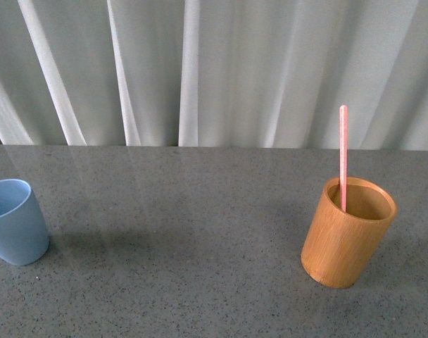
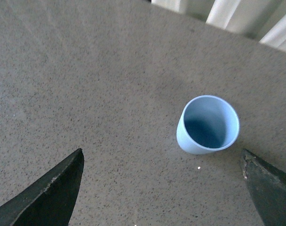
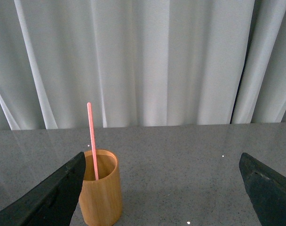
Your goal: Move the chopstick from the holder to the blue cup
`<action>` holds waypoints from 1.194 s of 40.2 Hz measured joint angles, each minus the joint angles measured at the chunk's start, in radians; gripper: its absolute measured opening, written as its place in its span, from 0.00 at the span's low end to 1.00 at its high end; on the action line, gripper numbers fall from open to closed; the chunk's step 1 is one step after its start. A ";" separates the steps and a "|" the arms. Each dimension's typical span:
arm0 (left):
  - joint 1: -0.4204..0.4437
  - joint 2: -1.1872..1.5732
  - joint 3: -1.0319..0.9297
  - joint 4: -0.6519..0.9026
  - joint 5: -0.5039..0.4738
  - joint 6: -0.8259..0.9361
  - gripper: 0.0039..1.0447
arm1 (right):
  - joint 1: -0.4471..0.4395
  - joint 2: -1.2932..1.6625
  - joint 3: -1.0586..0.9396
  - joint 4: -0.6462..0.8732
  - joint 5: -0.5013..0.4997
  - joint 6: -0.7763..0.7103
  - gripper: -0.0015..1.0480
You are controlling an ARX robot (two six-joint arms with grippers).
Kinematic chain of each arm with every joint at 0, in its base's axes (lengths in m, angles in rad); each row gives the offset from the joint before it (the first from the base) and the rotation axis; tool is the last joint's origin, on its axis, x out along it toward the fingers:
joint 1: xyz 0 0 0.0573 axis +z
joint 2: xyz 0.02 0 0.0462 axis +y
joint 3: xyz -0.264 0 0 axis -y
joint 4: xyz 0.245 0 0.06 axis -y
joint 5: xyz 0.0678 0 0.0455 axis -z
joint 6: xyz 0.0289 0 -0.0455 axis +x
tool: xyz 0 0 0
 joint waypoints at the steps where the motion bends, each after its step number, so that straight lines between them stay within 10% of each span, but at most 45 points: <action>1: 0.006 0.031 0.024 -0.012 0.001 0.005 0.94 | 0.000 0.000 0.000 0.000 0.000 0.000 0.90; 48: 0.004 0.717 0.372 -0.008 0.066 0.102 0.94 | 0.000 0.000 0.000 0.000 0.000 0.000 0.90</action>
